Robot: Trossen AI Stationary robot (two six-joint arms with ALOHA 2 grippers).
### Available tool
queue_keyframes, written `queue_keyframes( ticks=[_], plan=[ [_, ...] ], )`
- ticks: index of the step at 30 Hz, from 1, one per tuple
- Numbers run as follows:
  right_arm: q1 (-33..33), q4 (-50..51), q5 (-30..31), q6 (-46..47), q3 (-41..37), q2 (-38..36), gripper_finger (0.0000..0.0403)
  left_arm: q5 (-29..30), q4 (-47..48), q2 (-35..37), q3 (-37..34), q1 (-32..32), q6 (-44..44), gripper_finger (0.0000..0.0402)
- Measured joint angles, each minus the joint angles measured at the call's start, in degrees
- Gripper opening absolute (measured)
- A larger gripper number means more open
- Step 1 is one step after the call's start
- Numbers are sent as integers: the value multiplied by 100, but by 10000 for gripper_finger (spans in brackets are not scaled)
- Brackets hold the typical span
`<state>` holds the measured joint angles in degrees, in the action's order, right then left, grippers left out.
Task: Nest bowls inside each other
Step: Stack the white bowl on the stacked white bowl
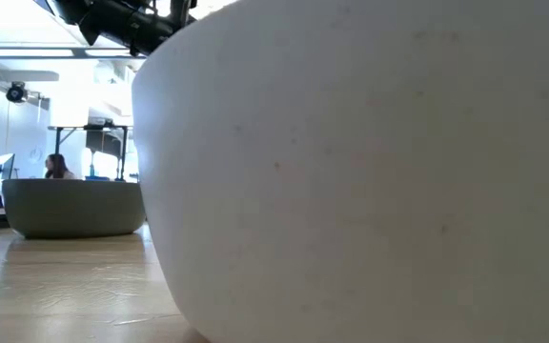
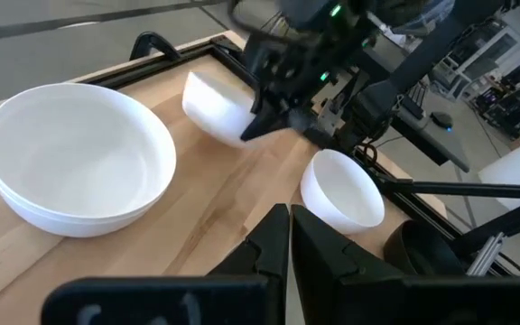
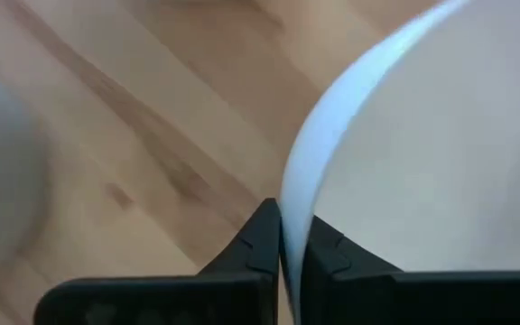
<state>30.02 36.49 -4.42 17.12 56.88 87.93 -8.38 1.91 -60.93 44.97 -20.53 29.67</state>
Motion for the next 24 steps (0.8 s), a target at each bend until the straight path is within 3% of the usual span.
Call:
queue_keyframes(
  ticks=[7, 13, 20, 24],
  plan=[
    [0, -957, -44, 57, 3, -840, 8, -2, 0, 0, 0, 0, -2, 0],
    [-64, -1632, 6, -561, 278, -1113, 8, -2, 0, 0, 0, 0, -2, 0],
    [-386, -1329, 110, -1593, 1269, -402, 8, 19, 24, 53, 0, 0, -54, 0],
    [-551, -632, 124, -2175, 2105, 358, 8, 418, 279, 221, -4, -4, -177, 0]
  ],
)
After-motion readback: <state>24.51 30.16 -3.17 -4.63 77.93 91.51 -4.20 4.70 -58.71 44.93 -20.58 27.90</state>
